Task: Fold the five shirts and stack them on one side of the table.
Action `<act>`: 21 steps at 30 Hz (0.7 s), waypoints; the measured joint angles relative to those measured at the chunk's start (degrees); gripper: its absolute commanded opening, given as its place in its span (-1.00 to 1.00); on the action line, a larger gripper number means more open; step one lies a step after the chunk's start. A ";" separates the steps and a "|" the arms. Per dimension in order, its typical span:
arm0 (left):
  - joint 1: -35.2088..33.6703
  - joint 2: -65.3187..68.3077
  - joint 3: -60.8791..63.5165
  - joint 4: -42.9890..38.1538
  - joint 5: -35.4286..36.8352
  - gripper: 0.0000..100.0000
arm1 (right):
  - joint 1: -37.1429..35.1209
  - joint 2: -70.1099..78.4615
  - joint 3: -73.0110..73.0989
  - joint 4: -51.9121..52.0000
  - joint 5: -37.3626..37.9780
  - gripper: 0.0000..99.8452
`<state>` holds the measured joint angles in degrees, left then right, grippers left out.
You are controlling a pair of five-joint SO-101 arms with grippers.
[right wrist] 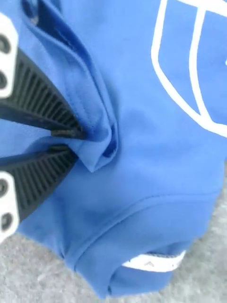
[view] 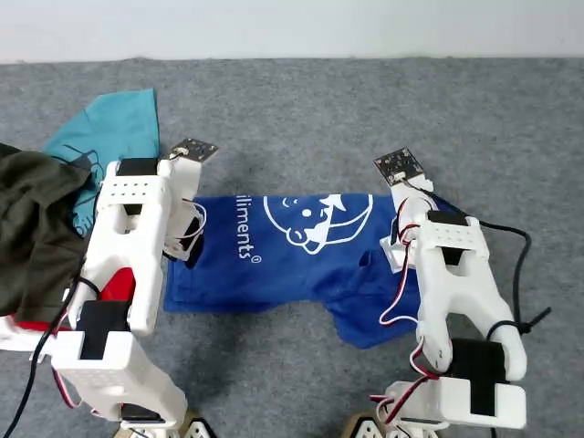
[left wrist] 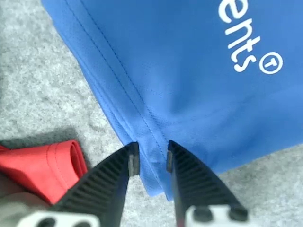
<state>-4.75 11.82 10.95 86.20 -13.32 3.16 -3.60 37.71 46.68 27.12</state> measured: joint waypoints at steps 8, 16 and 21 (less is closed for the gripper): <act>0.00 0.00 0.00 0.00 0.00 -0.78 | -2.55 0.00 0.00 -0.35 0.00 -0.69; 0.00 0.00 0.00 0.00 0.00 -0.78 | -3.69 -3.69 -4.75 6.77 0.00 -0.68; 0.00 0.00 0.00 0.00 0.00 -0.78 | -3.96 -11.08 -8.88 18.81 0.00 -0.69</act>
<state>-4.75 11.82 10.95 86.20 -13.32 -0.79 -14.68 28.84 65.49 27.12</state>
